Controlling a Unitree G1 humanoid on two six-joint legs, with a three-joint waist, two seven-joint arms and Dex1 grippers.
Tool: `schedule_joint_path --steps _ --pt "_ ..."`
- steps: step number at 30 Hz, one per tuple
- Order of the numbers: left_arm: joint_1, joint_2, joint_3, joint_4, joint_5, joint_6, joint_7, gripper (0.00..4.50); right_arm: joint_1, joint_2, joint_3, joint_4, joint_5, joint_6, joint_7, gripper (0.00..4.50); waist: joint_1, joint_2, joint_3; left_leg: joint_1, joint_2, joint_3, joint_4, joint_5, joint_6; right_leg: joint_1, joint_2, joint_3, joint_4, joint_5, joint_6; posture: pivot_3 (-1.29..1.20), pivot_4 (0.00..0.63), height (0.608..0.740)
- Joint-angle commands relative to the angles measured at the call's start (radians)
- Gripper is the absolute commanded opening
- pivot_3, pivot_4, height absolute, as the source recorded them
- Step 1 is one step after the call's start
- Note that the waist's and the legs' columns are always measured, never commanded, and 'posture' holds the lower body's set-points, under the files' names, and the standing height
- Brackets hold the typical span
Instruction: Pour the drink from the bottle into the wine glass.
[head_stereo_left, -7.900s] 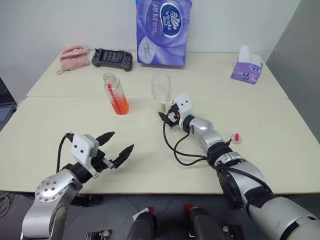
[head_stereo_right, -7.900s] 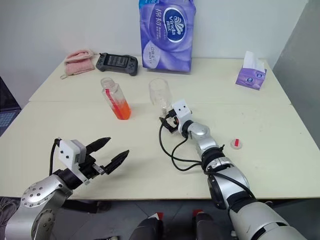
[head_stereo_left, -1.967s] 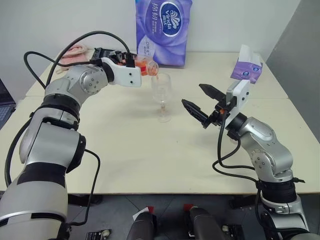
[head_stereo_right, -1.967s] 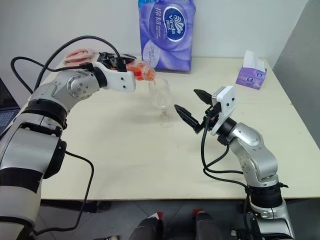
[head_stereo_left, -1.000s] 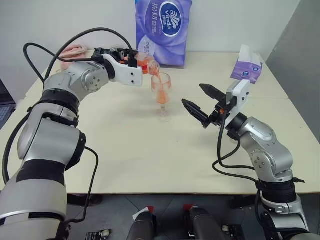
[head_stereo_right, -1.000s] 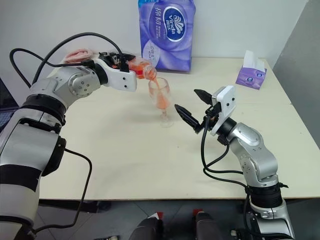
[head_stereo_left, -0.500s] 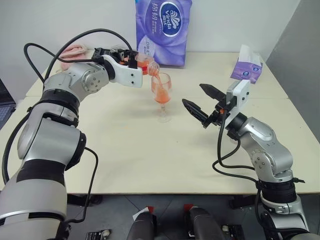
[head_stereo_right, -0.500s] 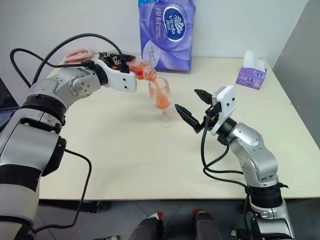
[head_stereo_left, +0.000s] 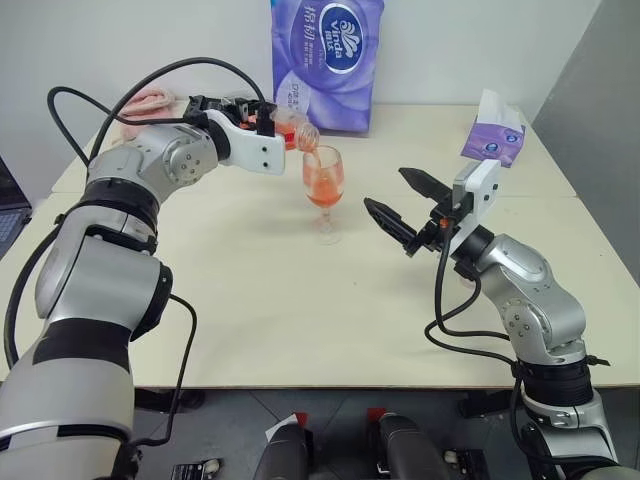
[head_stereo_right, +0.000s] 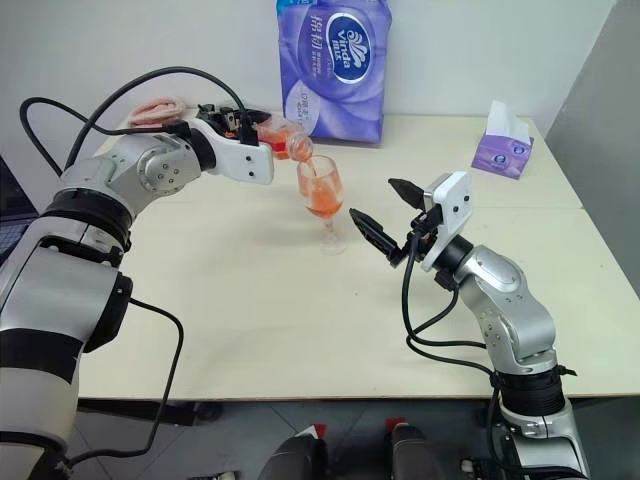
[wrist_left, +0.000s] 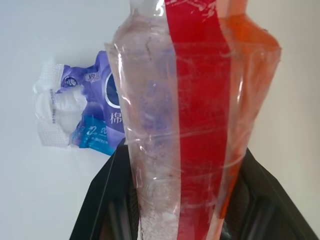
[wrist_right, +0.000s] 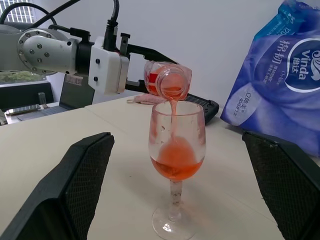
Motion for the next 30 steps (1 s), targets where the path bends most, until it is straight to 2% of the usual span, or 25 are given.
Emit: schedule_joint_path --steps 1,10,16,18,24,27,30 --pt "-0.038 0.006 0.065 -0.016 -0.079 -0.004 -0.051 1.71 -0.001 -0.004 -0.007 -0.033 -0.003 -0.014 0.007 4.50 0.000 0.000 0.000 0.000 0.000 0.000 0.000 0.000 0.000 0.000 0.000 0.000 0.000 0.000 0.000 0.00 0.150 0.740" --pt "0.001 -0.041 0.276 -0.043 -0.360 0.093 -0.315 1.71 0.003 -0.011 -0.009 -0.037 0.001 -0.007 0.012 4.50 -0.001 0.000 0.000 0.000 0.000 0.000 0.001 0.000 0.000 0.000 0.000 0.000 0.000 0.000 0.000 0.00 0.150 0.740" --pt "0.065 -0.083 0.457 -0.142 -0.585 0.285 -0.422 1.71 0.006 -0.023 -0.010 -0.052 0.012 0.009 0.020 4.50 -0.003 0.000 0.000 0.000 0.000 0.000 0.001 0.000 0.000 0.000 0.000 0.000 0.001 0.000 0.000 0.00 0.150 0.740" --pt "0.099 -0.096 0.500 -0.194 -0.637 0.356 -0.420 1.71 0.009 -0.030 -0.009 -0.061 0.016 0.016 0.026 4.50 -0.003 0.000 0.000 0.000 0.000 -0.001 0.001 0.000 0.000 0.000 0.000 0.000 0.001 0.000 0.000 0.00 0.150 0.740" --pt "0.295 -0.177 0.696 -0.390 -0.816 0.594 -0.204 1.71 0.069 -0.106 0.049 -0.131 0.023 0.032 0.130 4.50 -0.003 0.000 0.000 0.001 0.001 -0.004 0.002 0.000 0.000 0.000 -0.003 0.002 0.001 0.000 0.000 0.00 0.150 0.740" --pt "0.397 -0.223 0.752 -0.491 -0.879 0.682 -0.143 1.71 0.100 -0.134 0.066 -0.151 0.025 0.030 0.169 4.50 -0.002 0.000 0.000 0.001 0.001 -0.005 0.002 0.000 0.000 0.000 -0.004 0.002 0.002 0.000 0.000 0.00 0.150 0.740" --pt "0.482 -0.242 0.769 -0.554 -0.889 0.693 -0.102 1.71 0.122 -0.150 0.077 -0.161 0.016 0.022 0.196 4.50 -0.001 0.000 0.000 0.001 0.001 -0.005 0.003 0.000 0.000 0.000 -0.004 0.002 0.002 0.000 0.000 0.00 0.150 0.740"
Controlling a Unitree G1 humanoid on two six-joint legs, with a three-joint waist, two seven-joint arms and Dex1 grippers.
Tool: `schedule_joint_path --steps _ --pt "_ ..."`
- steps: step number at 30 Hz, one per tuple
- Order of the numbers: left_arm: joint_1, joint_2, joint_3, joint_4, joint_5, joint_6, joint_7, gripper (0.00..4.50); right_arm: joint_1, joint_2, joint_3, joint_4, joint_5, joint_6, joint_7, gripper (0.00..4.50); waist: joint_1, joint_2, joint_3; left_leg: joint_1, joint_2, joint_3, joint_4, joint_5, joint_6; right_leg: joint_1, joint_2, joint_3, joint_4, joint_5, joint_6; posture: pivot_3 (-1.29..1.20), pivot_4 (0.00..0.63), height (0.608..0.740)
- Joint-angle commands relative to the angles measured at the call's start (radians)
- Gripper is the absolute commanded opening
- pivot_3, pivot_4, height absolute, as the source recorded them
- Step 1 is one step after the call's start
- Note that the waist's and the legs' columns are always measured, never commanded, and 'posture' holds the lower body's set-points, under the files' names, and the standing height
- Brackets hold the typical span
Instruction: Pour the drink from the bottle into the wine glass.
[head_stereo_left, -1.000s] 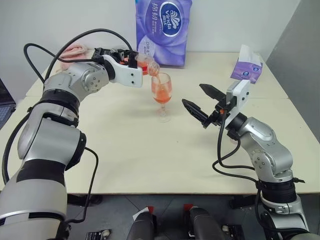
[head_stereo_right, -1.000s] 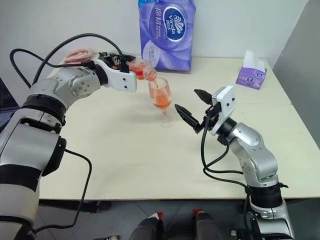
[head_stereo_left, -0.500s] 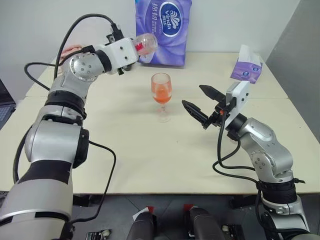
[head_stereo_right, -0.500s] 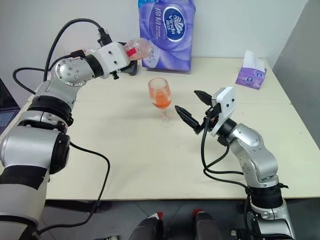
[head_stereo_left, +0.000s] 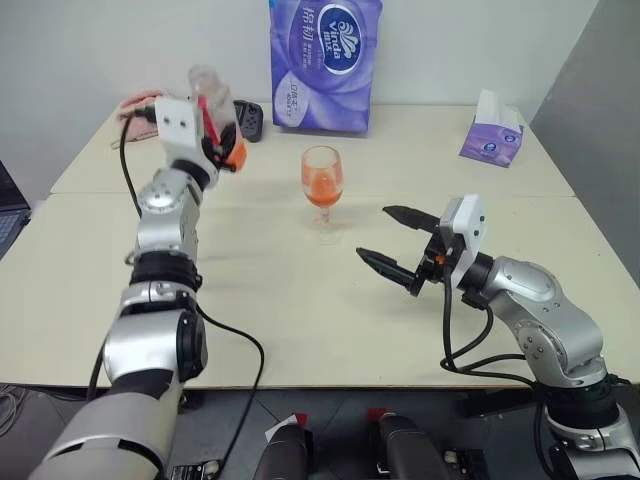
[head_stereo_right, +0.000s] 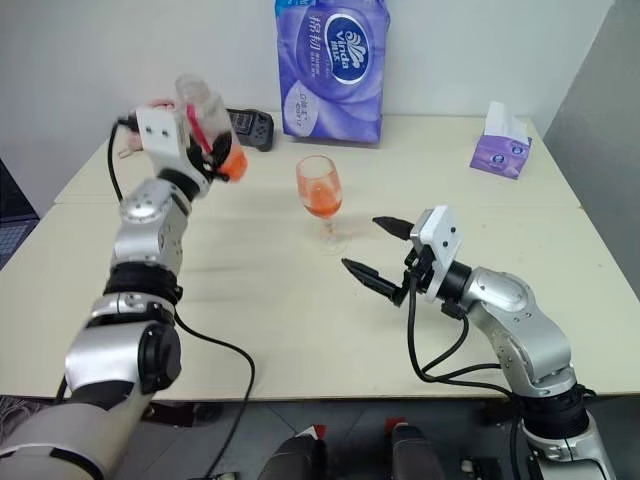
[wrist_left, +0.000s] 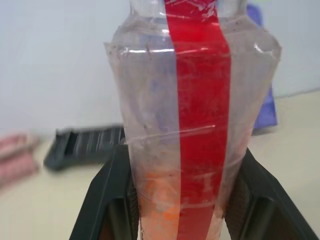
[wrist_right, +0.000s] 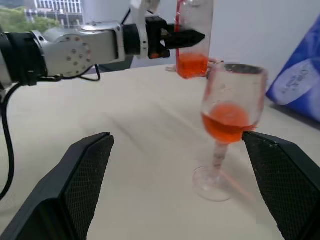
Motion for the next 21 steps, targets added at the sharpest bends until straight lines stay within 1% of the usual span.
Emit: schedule_joint_path --steps 1,7,12,21 --pt "0.053 -0.005 0.039 -0.122 -0.034 -0.004 0.058 1.71 0.013 -0.019 0.006 -0.052 0.006 -0.013 0.034 4.50 0.001 0.000 0.000 0.000 0.000 0.000 0.000 0.000 0.000 0.000 0.000 0.000 0.000 0.000 0.000 0.00 0.150 0.740" --pt "0.183 -0.035 0.063 -0.142 -0.058 -0.029 0.088 1.71 0.032 -0.015 0.012 -0.055 0.006 -0.007 0.034 4.50 0.001 -0.001 -0.001 0.001 0.000 0.000 0.000 0.000 0.000 0.001 0.000 0.000 0.000 0.000 0.000 0.00 0.150 0.740" --pt "0.226 -0.050 0.057 -0.130 -0.054 -0.064 0.096 1.71 0.034 -0.008 0.014 -0.060 0.007 0.001 0.022 4.50 0.003 -0.001 -0.001 0.001 0.000 0.000 0.000 0.000 0.000 0.001 0.000 0.000 -0.001 0.000 0.000 0.00 0.150 0.740" --pt "0.258 -0.071 0.045 -0.135 -0.050 -0.095 0.108 1.71 0.031 0.001 0.014 -0.068 0.008 0.017 0.005 4.50 0.003 -0.002 -0.001 0.001 0.000 0.000 0.000 0.000 0.000 0.001 0.000 0.000 -0.001 0.000 0.000 0.00 0.150 0.740"
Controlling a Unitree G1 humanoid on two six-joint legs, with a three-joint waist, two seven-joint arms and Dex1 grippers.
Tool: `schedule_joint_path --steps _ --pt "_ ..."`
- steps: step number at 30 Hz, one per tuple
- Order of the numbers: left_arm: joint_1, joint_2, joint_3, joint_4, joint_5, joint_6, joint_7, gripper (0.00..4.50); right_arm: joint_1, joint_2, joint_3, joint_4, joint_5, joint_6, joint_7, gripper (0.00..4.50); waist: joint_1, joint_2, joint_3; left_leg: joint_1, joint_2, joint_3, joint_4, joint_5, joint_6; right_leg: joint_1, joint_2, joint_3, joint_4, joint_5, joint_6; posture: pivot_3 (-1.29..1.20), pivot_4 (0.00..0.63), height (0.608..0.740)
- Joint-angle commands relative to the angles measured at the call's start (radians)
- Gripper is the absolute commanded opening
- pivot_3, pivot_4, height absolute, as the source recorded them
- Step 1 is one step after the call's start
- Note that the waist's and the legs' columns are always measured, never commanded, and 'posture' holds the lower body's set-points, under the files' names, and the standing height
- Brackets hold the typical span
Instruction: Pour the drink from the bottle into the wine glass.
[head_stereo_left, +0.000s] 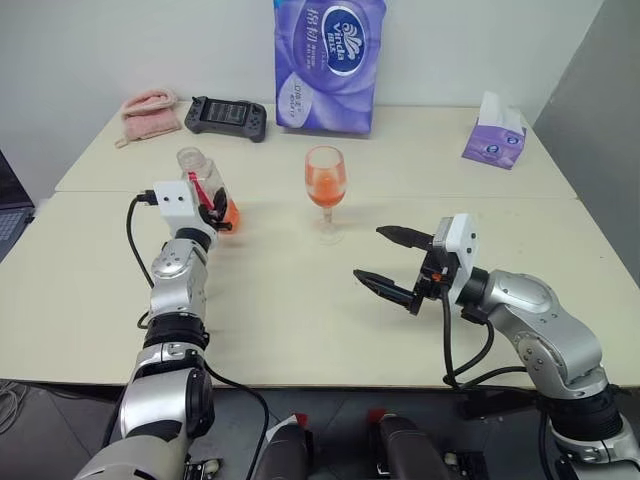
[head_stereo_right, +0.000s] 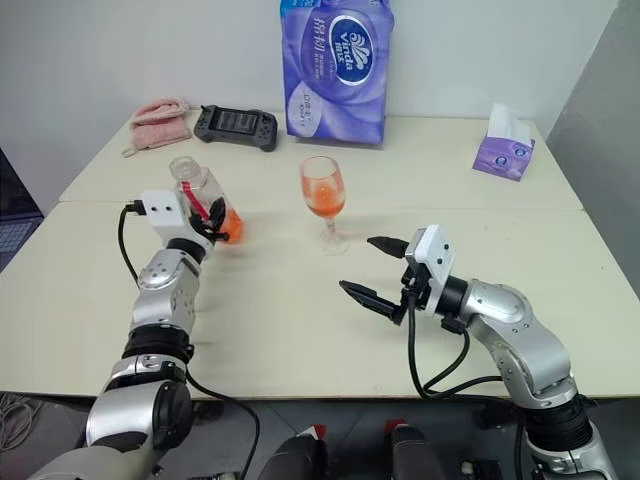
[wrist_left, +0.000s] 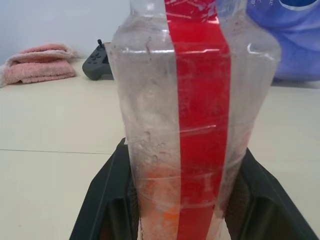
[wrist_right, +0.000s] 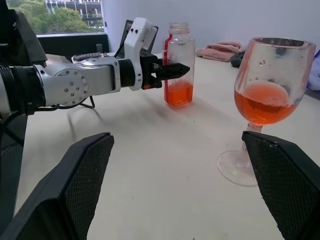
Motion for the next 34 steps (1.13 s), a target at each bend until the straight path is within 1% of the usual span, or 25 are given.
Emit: schedule_joint_path --steps 1,5,7,13,14,20,23,25,29,34 --pt "0.005 -0.001 0.003 -0.039 -0.006 -0.030 0.007 1.71 -0.005 0.004 -0.004 -0.058 0.009 0.004 -0.009 4.50 0.000 0.000 0.000 0.000 0.000 0.000 0.000 0.000 0.000 0.000 0.000 0.000 0.000 0.000 0.000 0.00 0.150 0.740" --pt "0.015 -0.003 0.011 -0.030 -0.017 -0.018 0.012 1.71 -0.006 0.005 -0.004 -0.060 0.007 0.008 -0.015 4.50 0.000 -0.001 -0.001 0.000 0.000 0.000 0.000 0.000 0.000 0.000 0.000 0.000 0.000 0.000 0.000 0.00 0.150 0.740" --pt "0.013 0.001 0.011 -0.022 -0.018 -0.016 0.013 2.43 -0.009 0.006 -0.003 -0.057 0.006 0.008 -0.016 4.50 0.000 -0.001 -0.001 0.000 0.000 0.000 0.000 0.000 0.000 0.000 0.000 0.000 0.000 0.000 0.000 0.00 0.150 0.740" --pt "0.022 0.007 0.005 -0.034 -0.014 0.000 0.011 4.36 -0.013 0.012 0.000 -0.048 -0.001 0.003 -0.016 4.50 0.000 -0.001 -0.001 0.000 0.000 0.000 0.000 0.000 0.000 0.000 0.000 0.000 0.000 0.000 0.000 0.00 0.150 0.740" --pt "0.025 0.007 0.004 -0.038 -0.014 0.004 0.008 4.48 -0.011 0.013 0.001 -0.049 -0.001 0.003 -0.016 4.50 0.000 -0.001 -0.001 0.000 0.000 0.000 0.000 0.000 0.000 0.000 0.000 0.000 0.000 0.000 0.000 0.00 0.150 0.740" --pt "0.070 0.010 -0.007 -0.103 -0.014 0.051 -0.001 4.48 0.023 0.006 -0.002 -0.071 -0.004 0.009 -0.021 4.50 0.000 -0.001 -0.001 0.000 0.000 0.000 0.000 0.000 0.000 0.000 0.000 0.000 0.000 0.000 0.000 0.00 0.150 0.740" --pt "0.144 0.007 -0.030 -0.229 -0.012 0.147 -0.005 4.48 0.081 0.005 -0.041 -0.103 0.004 0.079 -0.098 4.50 0.000 -0.001 -0.001 0.000 0.000 0.000 0.000 0.000 0.000 0.000 0.000 0.000 0.000 0.000 0.000 0.00 0.150 0.740" --pt "0.219 -0.004 -0.039 -0.361 -0.018 0.223 0.009 4.48 0.132 0.016 -0.077 -0.113 -0.045 0.123 -0.209 4.50 0.000 -0.002 -0.002 0.000 0.000 0.000 -0.001 0.000 0.000 0.000 -0.001 0.002 0.000 0.000 0.000 0.00 0.150 0.740" --pt "0.364 -0.058 -0.053 -0.642 -0.030 0.358 0.068 4.48 0.202 0.095 -0.137 -0.136 -0.146 0.186 -0.445 4.50 0.002 -0.002 -0.002 0.000 0.001 -0.001 -0.001 0.000 0.000 0.000 -0.001 0.004 0.000 0.000 0.000 0.00 0.150 0.740" --pt "0.455 -0.120 -0.078 -0.853 -0.020 0.503 0.143 4.48 0.258 0.160 -0.136 -0.149 -0.264 0.223 -0.608 4.50 0.003 -0.002 -0.003 0.001 0.001 -0.002 -0.001 0.000 -0.001 0.001 -0.001 0.003 0.000 0.000 0.000 0.00 0.150 0.740"
